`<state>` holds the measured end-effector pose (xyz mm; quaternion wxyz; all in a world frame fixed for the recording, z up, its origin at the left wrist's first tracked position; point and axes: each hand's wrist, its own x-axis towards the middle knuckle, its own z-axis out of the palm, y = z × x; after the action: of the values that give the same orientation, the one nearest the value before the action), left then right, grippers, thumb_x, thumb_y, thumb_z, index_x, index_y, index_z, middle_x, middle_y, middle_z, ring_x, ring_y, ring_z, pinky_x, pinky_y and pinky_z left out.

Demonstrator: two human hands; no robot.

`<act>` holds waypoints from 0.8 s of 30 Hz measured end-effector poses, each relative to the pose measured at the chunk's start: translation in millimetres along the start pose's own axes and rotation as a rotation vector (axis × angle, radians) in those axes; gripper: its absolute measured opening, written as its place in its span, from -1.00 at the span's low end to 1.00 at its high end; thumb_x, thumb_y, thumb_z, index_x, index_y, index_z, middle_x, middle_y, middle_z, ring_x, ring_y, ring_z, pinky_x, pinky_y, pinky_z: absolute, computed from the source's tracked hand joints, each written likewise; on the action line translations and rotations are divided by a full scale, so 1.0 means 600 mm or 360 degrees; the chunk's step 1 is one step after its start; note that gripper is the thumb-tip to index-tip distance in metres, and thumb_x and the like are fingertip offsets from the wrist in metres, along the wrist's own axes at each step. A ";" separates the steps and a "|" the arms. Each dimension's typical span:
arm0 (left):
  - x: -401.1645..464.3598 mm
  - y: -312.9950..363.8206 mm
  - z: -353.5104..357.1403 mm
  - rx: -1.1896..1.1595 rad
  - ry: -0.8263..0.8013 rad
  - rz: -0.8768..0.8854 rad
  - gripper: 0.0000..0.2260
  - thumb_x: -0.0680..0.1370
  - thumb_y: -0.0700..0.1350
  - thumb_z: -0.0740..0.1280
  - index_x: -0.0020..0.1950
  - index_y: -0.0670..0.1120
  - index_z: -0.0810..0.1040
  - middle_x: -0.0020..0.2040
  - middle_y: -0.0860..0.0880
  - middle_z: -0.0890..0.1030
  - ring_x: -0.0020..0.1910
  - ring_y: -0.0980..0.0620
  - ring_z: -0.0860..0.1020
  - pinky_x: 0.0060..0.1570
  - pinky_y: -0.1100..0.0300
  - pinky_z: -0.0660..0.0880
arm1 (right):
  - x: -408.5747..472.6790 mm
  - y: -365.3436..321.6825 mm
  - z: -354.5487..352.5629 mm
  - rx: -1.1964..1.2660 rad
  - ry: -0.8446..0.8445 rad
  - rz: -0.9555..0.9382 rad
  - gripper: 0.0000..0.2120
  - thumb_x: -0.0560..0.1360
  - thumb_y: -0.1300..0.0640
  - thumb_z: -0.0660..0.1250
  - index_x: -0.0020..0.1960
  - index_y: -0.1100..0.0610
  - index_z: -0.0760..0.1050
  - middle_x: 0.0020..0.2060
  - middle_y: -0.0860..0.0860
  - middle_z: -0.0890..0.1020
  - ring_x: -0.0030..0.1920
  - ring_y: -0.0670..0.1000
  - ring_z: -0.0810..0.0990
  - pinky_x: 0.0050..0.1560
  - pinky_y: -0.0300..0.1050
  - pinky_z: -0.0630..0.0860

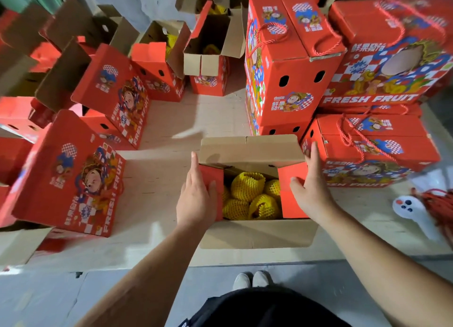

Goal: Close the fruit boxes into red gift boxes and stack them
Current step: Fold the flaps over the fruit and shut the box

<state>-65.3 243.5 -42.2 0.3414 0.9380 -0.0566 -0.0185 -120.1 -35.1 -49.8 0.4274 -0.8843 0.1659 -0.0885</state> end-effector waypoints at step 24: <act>0.017 -0.007 -0.010 -0.0112 -0.0272 0.0251 -0.53 0.64 0.17 0.34 0.55 0.20 0.40 0.64 0.08 0.21 0.52 -0.16 0.19 0.52 -0.01 0.14 | -0.105 0.070 -0.116 -0.0666 -0.0633 -0.0659 -0.17 0.54 0.27 0.19 0.70 -0.11 -0.07 0.69 -0.10 -0.06 0.66 -0.06 0.01 0.60 -0.06 0.17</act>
<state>-54.5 249.4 -40.3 0.3684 0.9131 -0.1585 -0.0734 -208.4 -86.8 -40.7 0.2339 -0.9675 -0.0888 0.0365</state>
